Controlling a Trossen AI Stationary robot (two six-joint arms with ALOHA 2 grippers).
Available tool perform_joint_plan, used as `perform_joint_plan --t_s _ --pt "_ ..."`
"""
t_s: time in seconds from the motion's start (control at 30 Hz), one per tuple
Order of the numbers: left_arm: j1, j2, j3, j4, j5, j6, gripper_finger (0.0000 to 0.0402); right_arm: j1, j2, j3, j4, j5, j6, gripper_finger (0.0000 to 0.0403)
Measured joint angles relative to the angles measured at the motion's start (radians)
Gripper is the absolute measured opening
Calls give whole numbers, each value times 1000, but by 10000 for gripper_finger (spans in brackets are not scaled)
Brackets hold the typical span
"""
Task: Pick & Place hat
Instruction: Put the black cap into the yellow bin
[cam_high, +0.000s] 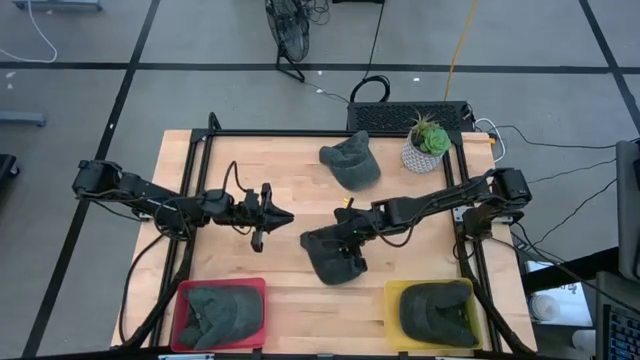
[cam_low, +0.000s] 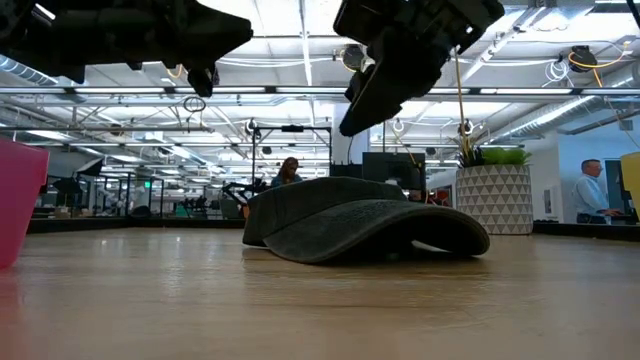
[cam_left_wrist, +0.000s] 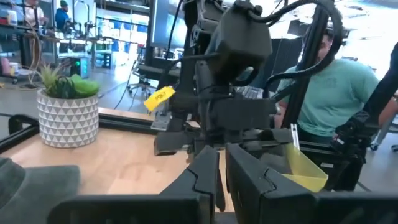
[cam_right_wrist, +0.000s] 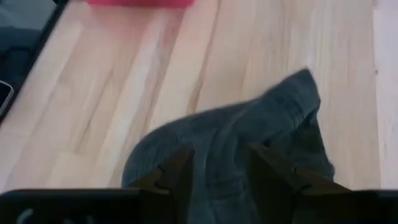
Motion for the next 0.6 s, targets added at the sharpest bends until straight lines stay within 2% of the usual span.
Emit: perform_joint_plan --t_s 0.17,0.33,0.47,0.6 --pt "0 0 0 94 3 20 37 0 1 -1 -45 19 56 135" --pt "0 0 1 172 47 114 37 2 43 -2 -46 18 102 133" --pt "0 0 2 186 56 140 37 9 107 -3 -47 39 95 135" --pt "7 0 2 186 55 154 37 13 105 -3 -43 93 102 137"
